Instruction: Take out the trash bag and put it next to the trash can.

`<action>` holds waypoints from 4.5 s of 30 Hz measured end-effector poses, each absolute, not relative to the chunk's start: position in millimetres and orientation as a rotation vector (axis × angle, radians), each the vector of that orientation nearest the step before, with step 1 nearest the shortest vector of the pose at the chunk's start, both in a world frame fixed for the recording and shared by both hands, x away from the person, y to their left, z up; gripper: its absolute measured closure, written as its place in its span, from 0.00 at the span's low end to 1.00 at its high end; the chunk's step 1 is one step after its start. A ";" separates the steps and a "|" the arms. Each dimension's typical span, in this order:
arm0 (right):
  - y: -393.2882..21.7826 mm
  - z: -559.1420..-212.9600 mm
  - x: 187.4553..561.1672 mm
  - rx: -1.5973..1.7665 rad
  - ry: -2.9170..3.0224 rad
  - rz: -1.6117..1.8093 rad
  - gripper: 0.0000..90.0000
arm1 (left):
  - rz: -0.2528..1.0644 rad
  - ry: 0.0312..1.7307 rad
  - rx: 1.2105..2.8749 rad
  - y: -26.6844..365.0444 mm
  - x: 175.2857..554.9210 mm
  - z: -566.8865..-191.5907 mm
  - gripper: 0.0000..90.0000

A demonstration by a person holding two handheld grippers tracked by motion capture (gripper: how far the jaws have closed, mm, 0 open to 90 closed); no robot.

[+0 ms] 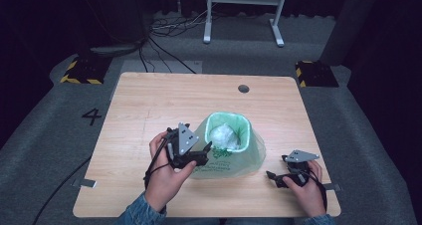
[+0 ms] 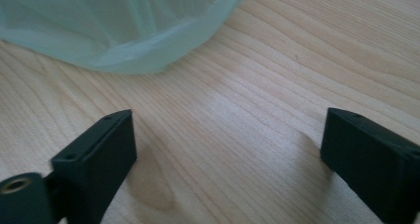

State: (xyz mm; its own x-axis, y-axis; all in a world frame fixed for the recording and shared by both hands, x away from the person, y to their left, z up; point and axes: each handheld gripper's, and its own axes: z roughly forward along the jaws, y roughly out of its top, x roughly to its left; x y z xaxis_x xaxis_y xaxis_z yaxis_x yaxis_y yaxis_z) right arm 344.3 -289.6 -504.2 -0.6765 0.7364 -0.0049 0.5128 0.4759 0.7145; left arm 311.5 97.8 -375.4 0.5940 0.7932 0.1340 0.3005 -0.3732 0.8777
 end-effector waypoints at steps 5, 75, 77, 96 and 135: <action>-288.2 -494.4 337.7 1.003 2.422 1.068 0.20 | 0.635 0.873 1.958 112.8 295.9 -385.7 0.18; -238.8 -355.3 319.0 0.468 2.091 1.370 1.00 | 0.580 0.625 1.883 125.5 333.7 -359.5 0.99; -237.6 -353.7 329.7 0.479 2.091 1.360 1.00 | 0.597 0.650 1.869 124.0 345.2 -360.2 0.99; -214.9 -402.7 427.0 0.749 2.219 1.311 0.99 | 0.439 0.851 1.931 114.0 418.5 -407.3 0.98; -245.4 -362.7 348.0 0.681 2.133 1.393 0.41 | 0.563 0.923 1.831 156.5 310.1 -404.3 0.29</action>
State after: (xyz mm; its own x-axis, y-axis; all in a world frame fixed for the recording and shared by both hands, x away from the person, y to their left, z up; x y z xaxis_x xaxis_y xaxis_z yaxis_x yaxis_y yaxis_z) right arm 348.0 -245.4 -362.7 -0.7503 0.6471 -0.1350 0.1364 0.3514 0.9262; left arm 310.1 156.5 -404.3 0.6047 0.7962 -0.0204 0.3460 -0.2395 0.9071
